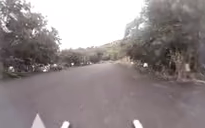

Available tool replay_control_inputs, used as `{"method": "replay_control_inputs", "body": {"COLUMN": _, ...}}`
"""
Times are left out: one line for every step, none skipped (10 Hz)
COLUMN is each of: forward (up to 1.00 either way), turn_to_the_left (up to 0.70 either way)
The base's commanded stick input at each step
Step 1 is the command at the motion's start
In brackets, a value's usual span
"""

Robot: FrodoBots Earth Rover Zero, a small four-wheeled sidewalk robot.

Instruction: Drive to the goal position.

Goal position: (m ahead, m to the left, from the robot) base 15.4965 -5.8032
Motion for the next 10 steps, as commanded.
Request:
{"method": "replay_control_inputs", "body": {"forward": 0.5, "turn_to_the_left": 0.0}}
{"method": "replay_control_inputs", "body": {"forward": 0.5, "turn_to_the_left": 0.0}}
{"method": "replay_control_inputs", "body": {"forward": 0.5, "turn_to_the_left": 0.0}}
{"method": "replay_control_inputs", "body": {"forward": 0.5, "turn_to_the_left": 0.0}}
{"method": "replay_control_inputs", "body": {"forward": 0.5, "turn_to_the_left": 0.0}}
{"method": "replay_control_inputs", "body": {"forward": 0.5, "turn_to_the_left": 0.0}}
{"method": "replay_control_inputs", "body": {"forward": 0.5, "turn_to_the_left": 0.0}}
{"method": "replay_control_inputs", "body": {"forward": 0.5, "turn_to_the_left": 0.0}}
{"method": "replay_control_inputs", "body": {"forward": 0.5, "turn_to_the_left": 0.0}}
{"method": "replay_control_inputs", "body": {"forward": 0.5, "turn_to_the_left": 0.0}}
